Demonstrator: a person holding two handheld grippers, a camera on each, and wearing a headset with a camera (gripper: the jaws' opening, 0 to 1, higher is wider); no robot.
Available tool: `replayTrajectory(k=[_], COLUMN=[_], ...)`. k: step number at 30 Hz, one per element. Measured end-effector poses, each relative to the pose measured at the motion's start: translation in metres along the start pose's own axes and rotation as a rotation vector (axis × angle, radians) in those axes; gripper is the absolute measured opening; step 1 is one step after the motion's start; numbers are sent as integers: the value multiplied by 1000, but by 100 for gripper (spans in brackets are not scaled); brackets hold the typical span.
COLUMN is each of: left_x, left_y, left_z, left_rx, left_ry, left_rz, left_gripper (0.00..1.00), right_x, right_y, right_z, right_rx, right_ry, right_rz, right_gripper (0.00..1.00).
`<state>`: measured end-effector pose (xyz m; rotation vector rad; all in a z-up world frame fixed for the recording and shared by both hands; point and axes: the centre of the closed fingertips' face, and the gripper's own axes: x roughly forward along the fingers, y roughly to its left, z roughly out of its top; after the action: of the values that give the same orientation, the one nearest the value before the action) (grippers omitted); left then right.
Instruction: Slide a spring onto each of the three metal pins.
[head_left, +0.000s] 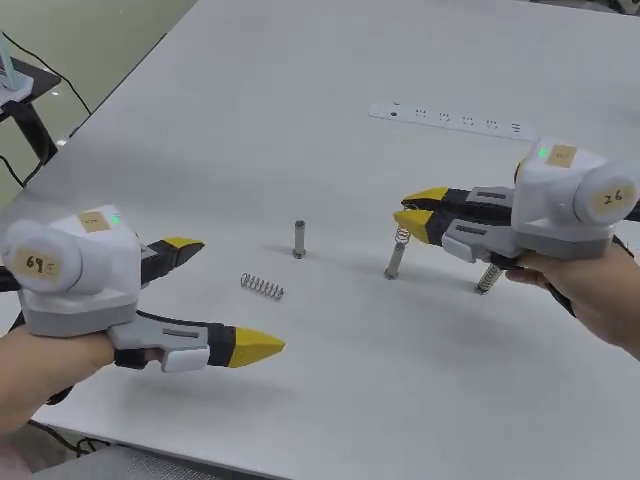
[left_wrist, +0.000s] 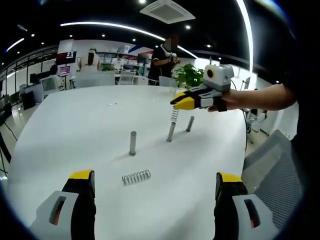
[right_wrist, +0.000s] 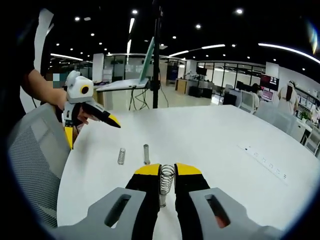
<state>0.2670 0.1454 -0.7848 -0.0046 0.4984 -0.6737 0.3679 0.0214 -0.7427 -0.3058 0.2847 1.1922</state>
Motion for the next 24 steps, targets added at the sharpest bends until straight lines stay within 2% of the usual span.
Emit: replayTrajectory(k=[12, 18, 24], left_x=[-2, -1, -1], left_y=[0, -1, 0], left_z=[-2, -2, -3], left_rx=[-8, -7, -7], left_ry=[2, 2, 3], left_rz=[3, -1, 1], left_gripper=[97, 97, 97], right_x=[4, 9, 13], right_y=[5, 3, 6], right_z=[-15, -27, -39], right_rx=[-3, -6, -19], right_ry=[34, 61, 99], right_rz=[8, -12, -11], right_gripper=[7, 8, 8])
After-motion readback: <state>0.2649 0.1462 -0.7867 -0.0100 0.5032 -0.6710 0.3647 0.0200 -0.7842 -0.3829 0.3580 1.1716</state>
